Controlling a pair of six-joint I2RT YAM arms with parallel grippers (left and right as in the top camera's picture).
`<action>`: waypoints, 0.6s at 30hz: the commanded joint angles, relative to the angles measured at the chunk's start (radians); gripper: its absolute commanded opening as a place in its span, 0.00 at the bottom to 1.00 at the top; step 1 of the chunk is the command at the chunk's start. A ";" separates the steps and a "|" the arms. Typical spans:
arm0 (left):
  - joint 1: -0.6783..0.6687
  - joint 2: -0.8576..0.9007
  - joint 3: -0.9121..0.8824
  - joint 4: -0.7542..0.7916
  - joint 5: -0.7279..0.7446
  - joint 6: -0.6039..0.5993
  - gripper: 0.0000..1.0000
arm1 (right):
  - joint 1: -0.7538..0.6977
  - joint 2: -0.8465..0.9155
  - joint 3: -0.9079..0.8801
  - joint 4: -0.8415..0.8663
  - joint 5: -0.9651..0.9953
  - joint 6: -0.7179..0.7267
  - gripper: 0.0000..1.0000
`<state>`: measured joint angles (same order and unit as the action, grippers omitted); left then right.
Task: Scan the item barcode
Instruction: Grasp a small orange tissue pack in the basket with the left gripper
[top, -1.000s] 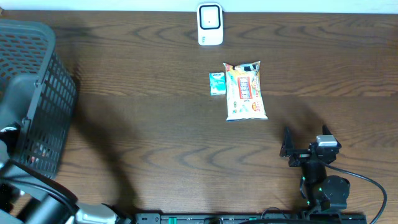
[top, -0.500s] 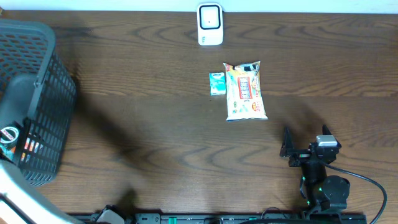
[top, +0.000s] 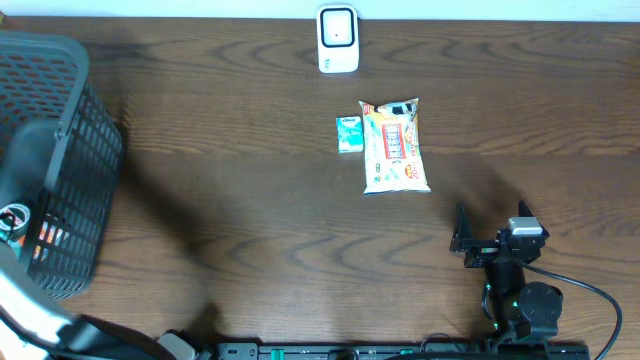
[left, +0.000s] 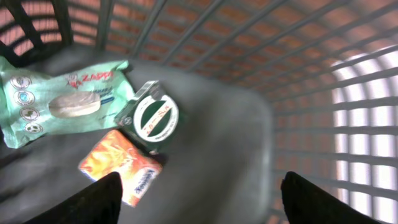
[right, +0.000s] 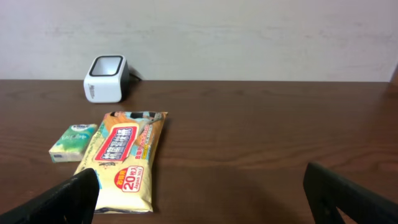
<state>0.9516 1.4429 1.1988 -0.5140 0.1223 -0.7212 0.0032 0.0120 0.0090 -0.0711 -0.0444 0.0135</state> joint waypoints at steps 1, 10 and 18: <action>-0.002 0.060 0.010 -0.003 -0.002 0.014 0.84 | 0.004 -0.005 -0.003 -0.003 0.008 -0.011 0.99; -0.002 0.208 0.010 -0.076 -0.002 -0.048 0.86 | 0.004 -0.005 -0.003 -0.003 0.008 -0.011 0.99; -0.004 0.294 -0.006 -0.133 -0.003 -0.205 0.90 | 0.004 -0.005 -0.003 -0.003 0.008 -0.011 0.99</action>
<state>0.9516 1.7123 1.1984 -0.6407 0.1226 -0.8524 0.0032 0.0120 0.0090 -0.0711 -0.0444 0.0135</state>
